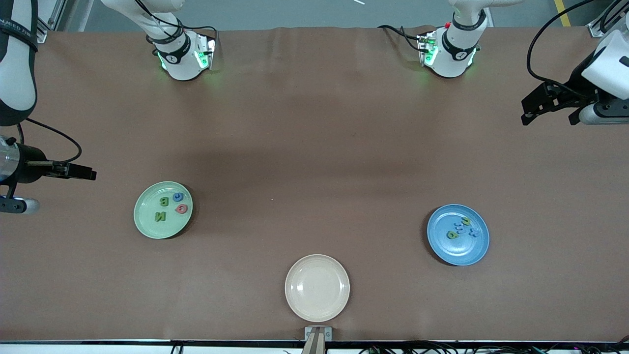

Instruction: Sort upper and lower case letters into plates

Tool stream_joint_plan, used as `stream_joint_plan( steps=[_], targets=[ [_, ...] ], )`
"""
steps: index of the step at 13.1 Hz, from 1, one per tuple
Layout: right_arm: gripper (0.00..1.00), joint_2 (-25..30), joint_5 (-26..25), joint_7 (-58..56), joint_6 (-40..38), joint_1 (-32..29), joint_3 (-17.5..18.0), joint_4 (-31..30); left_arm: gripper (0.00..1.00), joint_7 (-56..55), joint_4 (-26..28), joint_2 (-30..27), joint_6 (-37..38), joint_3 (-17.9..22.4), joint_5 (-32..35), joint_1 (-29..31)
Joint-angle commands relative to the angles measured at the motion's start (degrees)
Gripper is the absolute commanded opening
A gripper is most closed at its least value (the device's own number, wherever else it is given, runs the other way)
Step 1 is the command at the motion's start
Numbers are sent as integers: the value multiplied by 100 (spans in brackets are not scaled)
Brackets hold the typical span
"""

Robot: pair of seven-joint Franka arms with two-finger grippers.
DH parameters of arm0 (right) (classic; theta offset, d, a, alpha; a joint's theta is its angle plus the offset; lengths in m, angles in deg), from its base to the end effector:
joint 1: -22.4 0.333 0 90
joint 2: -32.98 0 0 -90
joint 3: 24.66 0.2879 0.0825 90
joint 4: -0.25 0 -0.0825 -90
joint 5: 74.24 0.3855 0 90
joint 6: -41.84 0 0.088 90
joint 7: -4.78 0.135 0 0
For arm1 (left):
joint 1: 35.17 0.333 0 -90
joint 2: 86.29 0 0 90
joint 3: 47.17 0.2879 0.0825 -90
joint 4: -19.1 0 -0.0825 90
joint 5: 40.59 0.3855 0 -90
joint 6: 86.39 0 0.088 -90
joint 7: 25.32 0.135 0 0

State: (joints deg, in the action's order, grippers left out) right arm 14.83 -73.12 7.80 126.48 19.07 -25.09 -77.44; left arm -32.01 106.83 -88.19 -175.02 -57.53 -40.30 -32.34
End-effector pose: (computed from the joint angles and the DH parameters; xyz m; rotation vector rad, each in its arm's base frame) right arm 0.6190 -0.0373 0.4742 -3.1028 0.1837 0.3046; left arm 0.5412 -0.0724 0.6030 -3.1356 0.0227 -0.0773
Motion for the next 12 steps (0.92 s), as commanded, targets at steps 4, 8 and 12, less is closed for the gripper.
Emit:
stream_joint_plan(
  steps=[4,8,12],
  targets=[
    [100,707,-32,-30,43,175,-28,-606,100,89,112,-162,22,-18,24,16],
    [100,1033,-33,-21,34,288,-167,-826,100,89,95,-153,22,-18,24,16],
    [100,1042,20,-3,44,298,-177,-766,100,195,42,-109,22,-9,6,25]
  ],
)
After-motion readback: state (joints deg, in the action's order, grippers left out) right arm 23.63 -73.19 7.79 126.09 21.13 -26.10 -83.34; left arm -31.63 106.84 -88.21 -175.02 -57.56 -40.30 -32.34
